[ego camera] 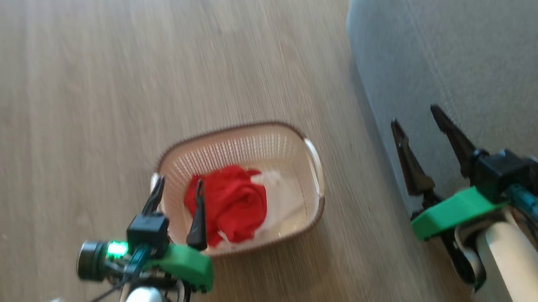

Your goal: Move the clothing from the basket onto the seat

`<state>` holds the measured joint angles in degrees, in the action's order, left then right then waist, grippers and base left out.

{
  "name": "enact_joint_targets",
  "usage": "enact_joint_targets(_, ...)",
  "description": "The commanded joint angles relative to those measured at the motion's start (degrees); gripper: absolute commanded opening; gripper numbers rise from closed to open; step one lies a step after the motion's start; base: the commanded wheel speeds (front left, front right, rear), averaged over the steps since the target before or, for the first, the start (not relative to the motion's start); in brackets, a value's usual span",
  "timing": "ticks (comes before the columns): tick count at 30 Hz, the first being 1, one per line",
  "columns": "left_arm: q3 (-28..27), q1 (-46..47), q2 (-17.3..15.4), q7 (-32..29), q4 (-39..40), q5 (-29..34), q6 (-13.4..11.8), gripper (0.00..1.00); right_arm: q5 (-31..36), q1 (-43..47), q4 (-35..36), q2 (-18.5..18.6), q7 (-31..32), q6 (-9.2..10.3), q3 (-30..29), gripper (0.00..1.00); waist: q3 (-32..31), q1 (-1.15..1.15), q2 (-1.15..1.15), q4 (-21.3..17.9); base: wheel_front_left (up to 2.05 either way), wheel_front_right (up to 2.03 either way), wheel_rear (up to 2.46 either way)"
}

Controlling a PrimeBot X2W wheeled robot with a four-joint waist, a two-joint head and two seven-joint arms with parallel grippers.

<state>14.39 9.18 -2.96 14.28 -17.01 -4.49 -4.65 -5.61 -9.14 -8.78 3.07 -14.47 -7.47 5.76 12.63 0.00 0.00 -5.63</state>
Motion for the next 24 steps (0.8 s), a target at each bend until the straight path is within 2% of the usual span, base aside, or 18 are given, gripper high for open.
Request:
enact_joint_targets(1, -1.4, 3.0, 0.0, 0.7, 0.2, 1.2, 0.7, 1.0, -0.3, -2.0, 2.1, -0.2, -0.5, -0.02, 1.2, 1.0, 5.8, 0.0, 0.0, -1.4, 0.0, 0.0, 0.0)
enact_joint_targets(14, 3.3, 17.6, -4.3, 0.7, -16.1, 6.2, 6.8, 1.0, -2.5, -4.3, 4.8, -0.2, -0.5, -0.02, 2.3, 1.0, 22.5, 0.0, 0.0, -5.6, 0.0, 0.0, 0.0)
enact_joint_targets(19, 7.2, 22.8, -6.7, 0.7, -22.5, 9.9, 7.6, 1.0, -3.4, -5.0, 5.9, -0.2, -0.5, -0.02, 2.6, 1.0, 27.0, 0.0, 0.0, -6.9, 0.0, 0.0, 0.0)
enact_joint_targets(24, 10.0, 29.2, -7.4, 0.7, -29.3, 11.0, 8.3, 1.0, -5.0, -6.0, 6.8, -0.2, -0.5, -0.02, 3.1, 1.0, 31.5, 0.0, 0.0, -8.7, 0.0, 0.0, 0.0)
